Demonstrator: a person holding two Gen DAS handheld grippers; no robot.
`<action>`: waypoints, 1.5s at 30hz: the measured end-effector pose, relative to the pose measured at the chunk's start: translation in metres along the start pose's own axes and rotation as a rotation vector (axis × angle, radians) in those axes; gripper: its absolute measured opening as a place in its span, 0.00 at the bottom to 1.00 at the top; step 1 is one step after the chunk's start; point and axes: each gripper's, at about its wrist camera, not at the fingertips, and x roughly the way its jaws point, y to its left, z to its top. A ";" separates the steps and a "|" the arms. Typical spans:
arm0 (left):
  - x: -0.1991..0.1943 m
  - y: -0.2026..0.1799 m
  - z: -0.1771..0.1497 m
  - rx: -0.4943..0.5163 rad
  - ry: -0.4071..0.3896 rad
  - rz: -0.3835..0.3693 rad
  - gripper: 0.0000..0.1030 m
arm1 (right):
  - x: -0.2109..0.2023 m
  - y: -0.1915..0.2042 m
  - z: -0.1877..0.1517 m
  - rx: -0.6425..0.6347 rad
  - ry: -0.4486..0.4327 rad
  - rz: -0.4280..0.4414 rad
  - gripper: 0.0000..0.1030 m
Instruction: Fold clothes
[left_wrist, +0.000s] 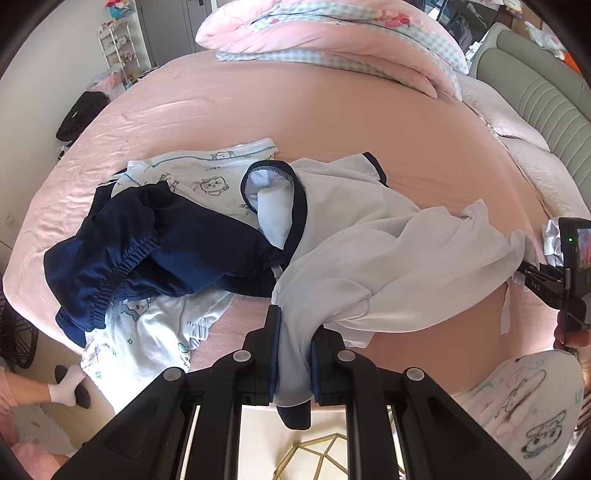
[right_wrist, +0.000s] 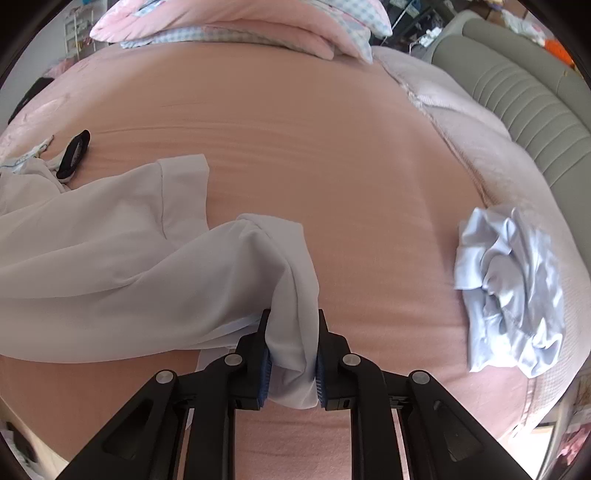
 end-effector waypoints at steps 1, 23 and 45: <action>0.000 -0.001 0.000 -0.001 0.003 -0.004 0.11 | 0.000 0.004 0.002 -0.026 -0.013 -0.020 0.16; 0.007 -0.006 -0.001 -0.011 0.034 -0.047 0.11 | -0.016 -0.048 0.048 0.162 0.082 0.151 0.09; 0.016 -0.007 -0.014 -0.028 0.057 -0.091 0.11 | -0.005 0.023 0.096 0.249 0.279 0.483 0.66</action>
